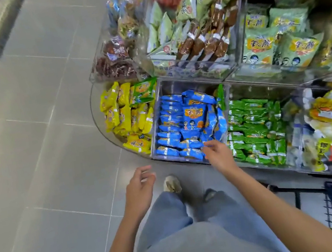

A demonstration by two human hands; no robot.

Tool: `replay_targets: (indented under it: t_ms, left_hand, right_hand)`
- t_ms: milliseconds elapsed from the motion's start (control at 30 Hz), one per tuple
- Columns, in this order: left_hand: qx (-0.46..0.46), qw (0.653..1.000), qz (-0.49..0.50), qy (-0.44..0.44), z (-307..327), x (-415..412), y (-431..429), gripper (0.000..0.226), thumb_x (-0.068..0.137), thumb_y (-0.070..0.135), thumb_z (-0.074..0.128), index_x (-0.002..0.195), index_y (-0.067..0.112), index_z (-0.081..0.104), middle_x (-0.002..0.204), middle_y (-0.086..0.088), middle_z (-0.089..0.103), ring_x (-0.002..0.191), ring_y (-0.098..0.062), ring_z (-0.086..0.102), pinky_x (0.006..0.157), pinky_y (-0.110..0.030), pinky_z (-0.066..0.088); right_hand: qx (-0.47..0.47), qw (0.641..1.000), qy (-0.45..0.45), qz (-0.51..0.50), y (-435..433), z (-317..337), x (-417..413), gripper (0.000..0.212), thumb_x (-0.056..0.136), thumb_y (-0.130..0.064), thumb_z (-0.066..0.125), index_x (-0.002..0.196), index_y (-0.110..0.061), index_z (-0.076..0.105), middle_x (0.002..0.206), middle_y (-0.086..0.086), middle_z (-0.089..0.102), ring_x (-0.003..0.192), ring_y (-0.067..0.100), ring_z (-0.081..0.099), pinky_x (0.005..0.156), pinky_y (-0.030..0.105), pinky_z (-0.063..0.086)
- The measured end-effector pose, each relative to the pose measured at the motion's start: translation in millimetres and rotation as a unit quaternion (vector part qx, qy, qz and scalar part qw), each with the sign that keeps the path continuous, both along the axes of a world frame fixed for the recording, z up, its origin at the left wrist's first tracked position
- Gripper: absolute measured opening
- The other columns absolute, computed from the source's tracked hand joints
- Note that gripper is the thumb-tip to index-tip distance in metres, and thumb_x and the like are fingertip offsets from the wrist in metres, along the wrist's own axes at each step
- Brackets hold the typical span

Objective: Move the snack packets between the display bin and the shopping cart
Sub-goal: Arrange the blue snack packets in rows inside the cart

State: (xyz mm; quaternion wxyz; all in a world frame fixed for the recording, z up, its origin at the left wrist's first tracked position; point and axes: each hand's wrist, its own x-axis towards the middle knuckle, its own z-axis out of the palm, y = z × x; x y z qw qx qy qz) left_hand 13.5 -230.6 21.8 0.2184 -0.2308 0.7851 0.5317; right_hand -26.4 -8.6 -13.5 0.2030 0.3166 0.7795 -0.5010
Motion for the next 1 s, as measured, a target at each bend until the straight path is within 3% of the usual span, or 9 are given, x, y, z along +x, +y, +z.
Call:
replay_targets:
  t_ms: [167,267,400,467,567,733,867,933,1000]
  left_hand:
    - [-0.002,0.999,-0.044,-0.005,-17.1,-42.2,-6.5,0.015,0.091,0.016,0.058,0.105,0.023,0.058,0.096,-0.002,0.065,0.091,-0.021,0.064,0.082,-0.027,0.043]
    - [0.01,0.999,-0.037,-0.006,-34.6,-58.7,-2.2,0.015,0.091,0.014,0.058,0.099,0.026,0.057,0.089,0.006,0.064,0.085,-0.018,0.063,0.076,-0.025,0.043]
    - [0.013,0.999,-0.035,-0.019,-56.7,-72.1,2.9,0.015,0.091,0.015,0.058,0.101,0.026,0.056,0.091,0.004,0.063,0.082,-0.015,0.062,0.07,-0.015,0.042]
    - [0.017,0.999,-0.031,-0.028,-65.3,-77.4,3.9,0.012,0.092,0.016,0.057,0.101,0.024,0.057,0.095,0.001,0.064,0.083,-0.017,0.063,0.071,-0.017,0.042]
    - [0.019,0.999,-0.016,-0.033,-73.3,-85.4,5.2,0.017,0.092,0.015,0.059,0.094,0.032,0.055,0.092,0.0,0.065,0.083,-0.018,0.062,0.073,-0.021,0.043]
    - [0.023,0.999,-0.012,-0.032,-76.0,-98.7,12.0,0.021,0.092,0.018,0.058,0.094,0.039,0.054,0.091,0.007,0.065,0.082,-0.009,0.061,0.065,-0.007,0.038]
    - [0.051,0.998,-0.003,-0.031,-72.5,-113.2,24.0,0.018,0.092,0.016,0.057,0.097,0.033,0.055,0.086,0.006,0.061,0.084,-0.015,0.059,0.075,-0.025,0.044]
    - [0.061,0.997,0.014,-0.033,-67.7,-123.1,32.9,0.015,0.093,0.016,0.057,0.1,0.029,0.056,0.089,0.011,0.061,0.09,-0.015,0.061,0.085,-0.03,0.046]
    - [0.068,0.997,0.028,-0.023,-62.0,-132.8,42.8,0.014,0.094,0.016,0.054,0.104,0.026,0.055,0.089,0.014,0.061,0.086,-0.009,0.061,0.082,-0.025,0.047]
  right_hand:
    - [0.094,0.992,-0.009,0.083,-12.8,-22.4,-57.3,0.046,0.095,-0.026,0.052,0.134,-0.002,0.043,0.127,0.02,0.054,0.112,0.033,0.054,0.088,0.039,0.043]
    - [0.146,0.985,-0.007,0.09,-21.9,-44.1,-92.3,0.043,0.093,-0.027,0.054,0.119,0.005,0.044,0.135,0.021,0.042,0.117,0.035,0.048,0.089,0.04,0.042]
    - [0.177,0.981,-0.069,0.027,-34.8,-68.5,-125.8,0.092,0.086,-0.035,0.064,0.145,0.004,0.004,0.148,0.022,0.023,0.134,0.033,0.031,0.099,0.042,0.039]
    - [0.187,0.978,-0.094,-0.023,-38.0,-76.5,-137.0,0.099,0.083,-0.035,0.067,0.147,0.002,0.0,0.15,0.019,0.02,0.135,0.032,0.031,0.098,0.044,0.04]
    - [0.198,0.974,-0.098,-0.06,-39.2,-86.6,-148.6,0.091,0.079,-0.033,0.07,0.143,0.001,0.014,0.145,0.018,0.025,0.131,0.034,0.035,0.094,0.044,0.042]
    - [0.22,0.973,-0.061,-0.022,-39.6,-90.1,-145.2,0.072,0.081,-0.031,0.069,0.134,-0.002,0.03,0.126,0.018,0.048,0.118,0.035,0.046,0.079,0.042,0.046]
    - [0.139,0.989,-0.023,-0.054,-33.6,-68.0,-134.8,0.059,0.083,-0.027,0.069,0.128,-0.007,0.035,0.091,0.009,0.056,0.085,0.031,0.059,0.069,0.042,0.051]
    - [0.096,0.994,0.02,-0.056,-30.4,-51.9,-126.1,0.053,0.082,-0.027,0.07,0.121,-0.007,0.041,0.09,0.008,0.052,0.083,0.027,0.055,0.07,0.04,0.05]
    - [-0.014,0.997,0.034,-0.072,-28.1,-33.4,-114.4,0.046,0.081,-0.023,0.072,0.112,-0.008,0.042,0.086,0.004,0.049,0.073,0.015,0.051,0.063,0.024,0.051]
